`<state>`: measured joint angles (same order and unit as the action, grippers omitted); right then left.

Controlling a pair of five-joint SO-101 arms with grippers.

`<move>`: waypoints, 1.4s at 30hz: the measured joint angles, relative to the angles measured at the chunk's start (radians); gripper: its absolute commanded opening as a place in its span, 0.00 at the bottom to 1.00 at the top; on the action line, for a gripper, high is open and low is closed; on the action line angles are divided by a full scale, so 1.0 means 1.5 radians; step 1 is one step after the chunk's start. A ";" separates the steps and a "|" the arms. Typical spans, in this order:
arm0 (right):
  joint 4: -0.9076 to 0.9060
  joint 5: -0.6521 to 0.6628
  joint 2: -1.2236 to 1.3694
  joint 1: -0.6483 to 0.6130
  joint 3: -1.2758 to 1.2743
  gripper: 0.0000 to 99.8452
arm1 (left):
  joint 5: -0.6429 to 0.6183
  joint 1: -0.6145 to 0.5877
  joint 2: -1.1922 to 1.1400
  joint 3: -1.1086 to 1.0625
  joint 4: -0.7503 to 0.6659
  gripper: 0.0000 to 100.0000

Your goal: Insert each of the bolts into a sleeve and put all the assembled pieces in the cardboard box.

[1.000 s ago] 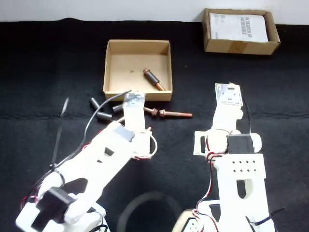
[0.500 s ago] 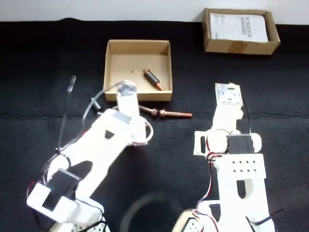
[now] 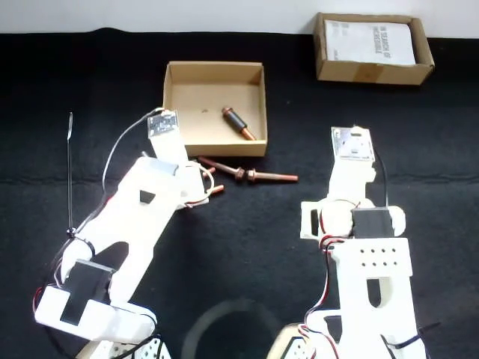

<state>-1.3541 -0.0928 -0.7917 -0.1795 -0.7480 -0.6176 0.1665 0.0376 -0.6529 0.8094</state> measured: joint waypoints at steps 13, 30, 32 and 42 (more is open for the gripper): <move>0.025 0.002 0.068 0.000 -0.036 0.01 | -0.151 0.082 0.000 0.015 0.096 0.01; -0.027 0.002 0.184 0.000 0.111 0.01 | -0.158 -0.032 -0.006 -0.019 -0.097 0.01; -0.027 0.002 0.184 0.000 0.111 0.01 | -0.158 -0.043 -0.006 -0.019 -0.118 0.01; -0.027 0.002 0.188 0.000 0.111 0.01 | -0.225 -0.057 -0.006 -0.020 -0.148 0.01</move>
<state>-1.3940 -0.0898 -0.5094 -0.1795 -0.5808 -0.9551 0.0806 0.0284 -0.6836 0.5869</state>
